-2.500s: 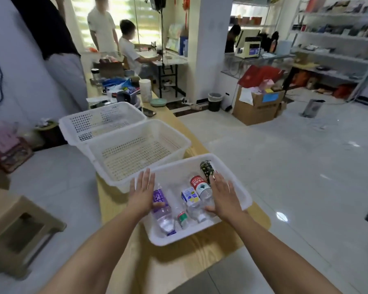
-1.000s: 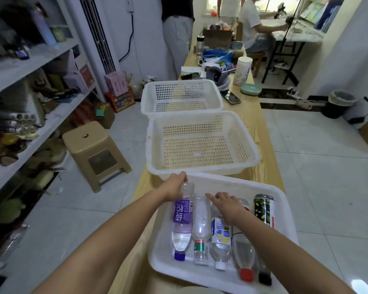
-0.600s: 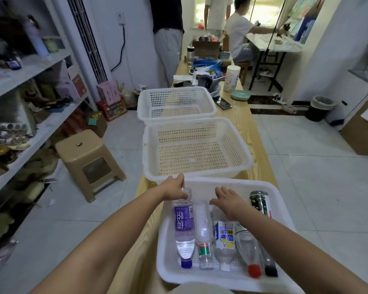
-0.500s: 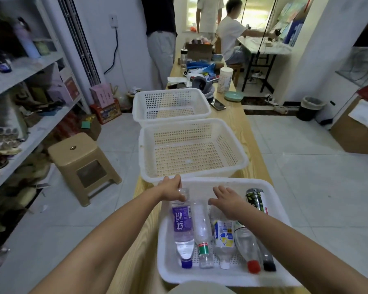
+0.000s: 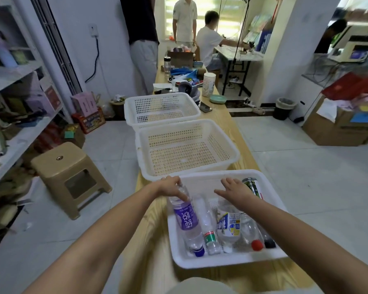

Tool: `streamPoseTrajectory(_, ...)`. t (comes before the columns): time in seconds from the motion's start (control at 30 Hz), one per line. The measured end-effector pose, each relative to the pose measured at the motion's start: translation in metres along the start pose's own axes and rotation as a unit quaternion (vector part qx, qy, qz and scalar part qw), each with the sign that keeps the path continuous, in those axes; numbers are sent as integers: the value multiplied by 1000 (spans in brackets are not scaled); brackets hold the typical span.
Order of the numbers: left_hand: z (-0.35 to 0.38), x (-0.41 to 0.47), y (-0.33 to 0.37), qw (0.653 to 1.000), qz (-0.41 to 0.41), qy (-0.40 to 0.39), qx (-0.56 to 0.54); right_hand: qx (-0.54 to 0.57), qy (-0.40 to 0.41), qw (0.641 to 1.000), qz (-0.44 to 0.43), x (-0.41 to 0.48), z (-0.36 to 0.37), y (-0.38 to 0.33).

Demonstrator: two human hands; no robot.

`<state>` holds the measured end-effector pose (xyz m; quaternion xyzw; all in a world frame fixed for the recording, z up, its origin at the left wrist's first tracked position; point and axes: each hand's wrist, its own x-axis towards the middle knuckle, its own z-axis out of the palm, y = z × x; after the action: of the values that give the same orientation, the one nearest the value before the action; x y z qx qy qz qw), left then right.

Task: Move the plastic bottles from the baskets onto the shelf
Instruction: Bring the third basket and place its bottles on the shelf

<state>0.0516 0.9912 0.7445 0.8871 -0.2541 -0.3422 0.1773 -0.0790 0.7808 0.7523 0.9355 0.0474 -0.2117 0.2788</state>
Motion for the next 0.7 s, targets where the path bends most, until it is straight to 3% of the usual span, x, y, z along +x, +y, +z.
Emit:
streamPoseTrajectory(0.17, 3, -19, 5, 995, 12, -29, -96, -7, 9, 1000, 28, -20, -3, -3)
streamPoseTrajectory(0.4, 16, -42, 2, 985, 11, 29, -170, 20, 2, 998, 57, -60, 7, -14)
streamPoseTrajectory(0.53, 22, -53, 1, 976, 15, 60, -207, 21, -71, 995, 73, -78, 5, -26)
streamPoseTrajectory(0.7, 28, -65, 2, 976, 10, 63, -207, 147, -137, 964, 174, -88, 19, -47)
